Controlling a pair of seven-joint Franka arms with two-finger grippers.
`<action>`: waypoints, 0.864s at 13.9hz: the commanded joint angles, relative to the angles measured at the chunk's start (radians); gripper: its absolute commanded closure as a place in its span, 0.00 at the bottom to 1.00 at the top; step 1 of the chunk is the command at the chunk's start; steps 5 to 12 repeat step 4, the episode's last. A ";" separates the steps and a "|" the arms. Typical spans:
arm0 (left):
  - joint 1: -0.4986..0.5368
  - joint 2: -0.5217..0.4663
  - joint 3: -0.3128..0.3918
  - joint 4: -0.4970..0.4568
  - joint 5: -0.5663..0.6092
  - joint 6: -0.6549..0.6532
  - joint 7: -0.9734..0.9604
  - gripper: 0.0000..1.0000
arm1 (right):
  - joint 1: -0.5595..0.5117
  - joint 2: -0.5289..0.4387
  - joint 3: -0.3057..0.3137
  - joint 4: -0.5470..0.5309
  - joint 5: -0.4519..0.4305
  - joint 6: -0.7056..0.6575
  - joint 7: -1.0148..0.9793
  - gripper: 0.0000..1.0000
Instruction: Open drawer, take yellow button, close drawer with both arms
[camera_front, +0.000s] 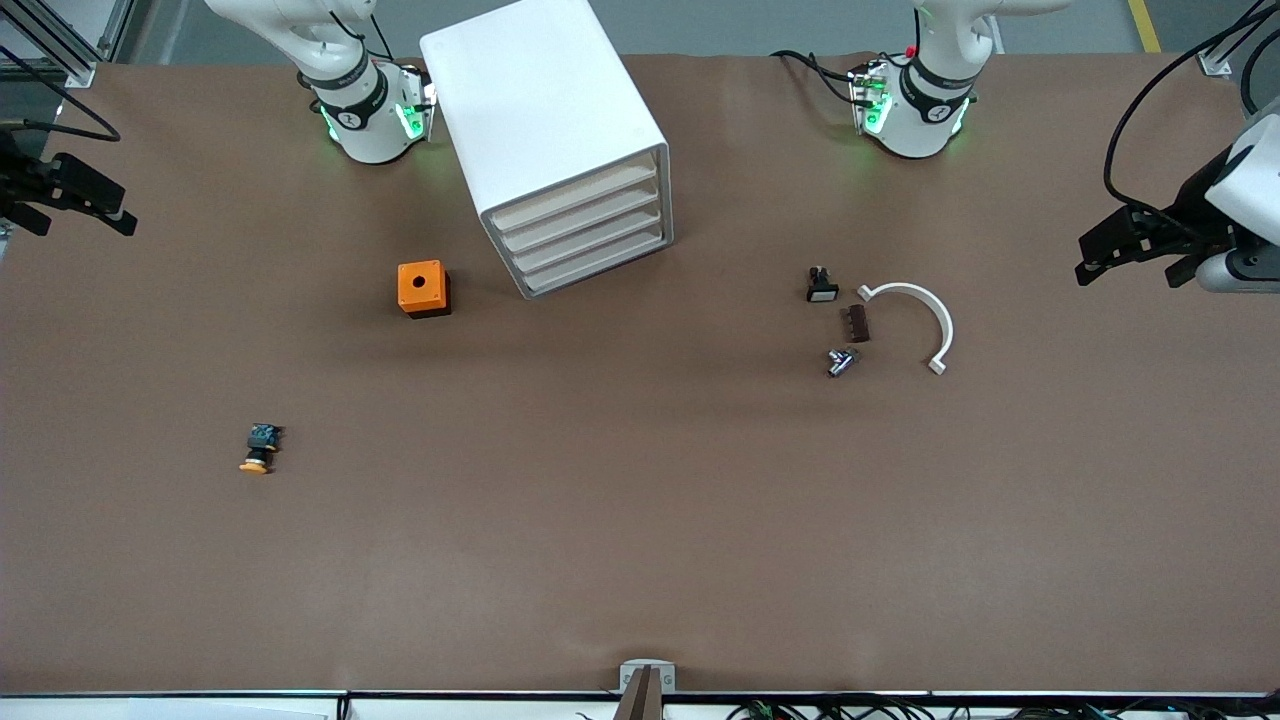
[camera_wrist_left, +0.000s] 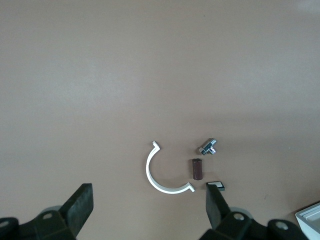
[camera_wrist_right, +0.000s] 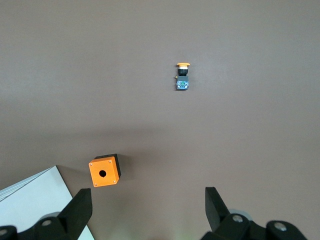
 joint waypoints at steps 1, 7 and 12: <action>0.002 -0.014 -0.004 -0.012 0.020 0.000 -0.003 0.01 | -0.001 -0.029 -0.001 -0.025 -0.009 0.011 0.006 0.00; 0.002 -0.014 -0.006 -0.012 0.020 0.000 -0.004 0.01 | -0.003 -0.029 -0.001 -0.025 -0.006 0.011 0.006 0.00; 0.002 -0.014 -0.006 -0.012 0.020 0.000 -0.004 0.01 | -0.003 -0.029 -0.001 -0.025 -0.006 0.011 0.006 0.00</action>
